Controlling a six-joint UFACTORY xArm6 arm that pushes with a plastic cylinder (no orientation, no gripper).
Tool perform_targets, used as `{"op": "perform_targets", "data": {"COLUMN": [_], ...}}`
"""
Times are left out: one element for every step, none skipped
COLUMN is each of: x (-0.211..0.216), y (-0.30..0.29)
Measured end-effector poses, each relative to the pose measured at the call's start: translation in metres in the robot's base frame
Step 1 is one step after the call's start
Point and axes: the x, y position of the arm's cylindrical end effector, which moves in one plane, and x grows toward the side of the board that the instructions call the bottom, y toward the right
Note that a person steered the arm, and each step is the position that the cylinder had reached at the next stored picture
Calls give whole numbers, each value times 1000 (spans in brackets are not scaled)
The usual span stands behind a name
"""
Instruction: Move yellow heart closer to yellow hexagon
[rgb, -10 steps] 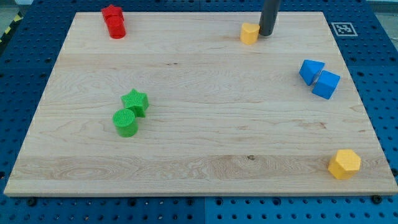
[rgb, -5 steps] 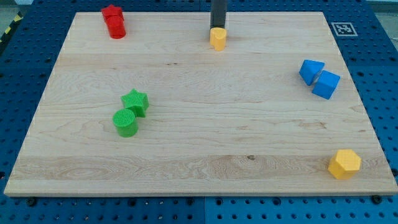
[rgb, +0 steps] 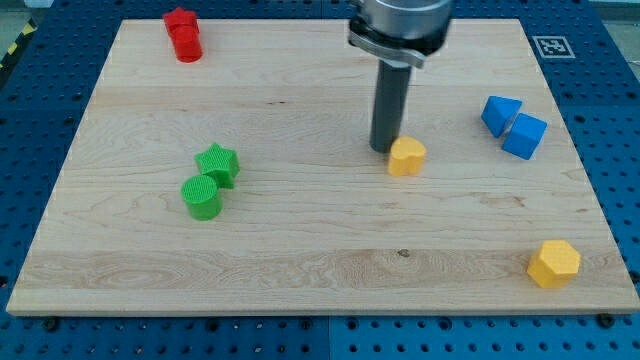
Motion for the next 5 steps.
{"op": "perform_targets", "data": {"x": [25,43,55,59,59], "y": [30,61,81,100,112]}}
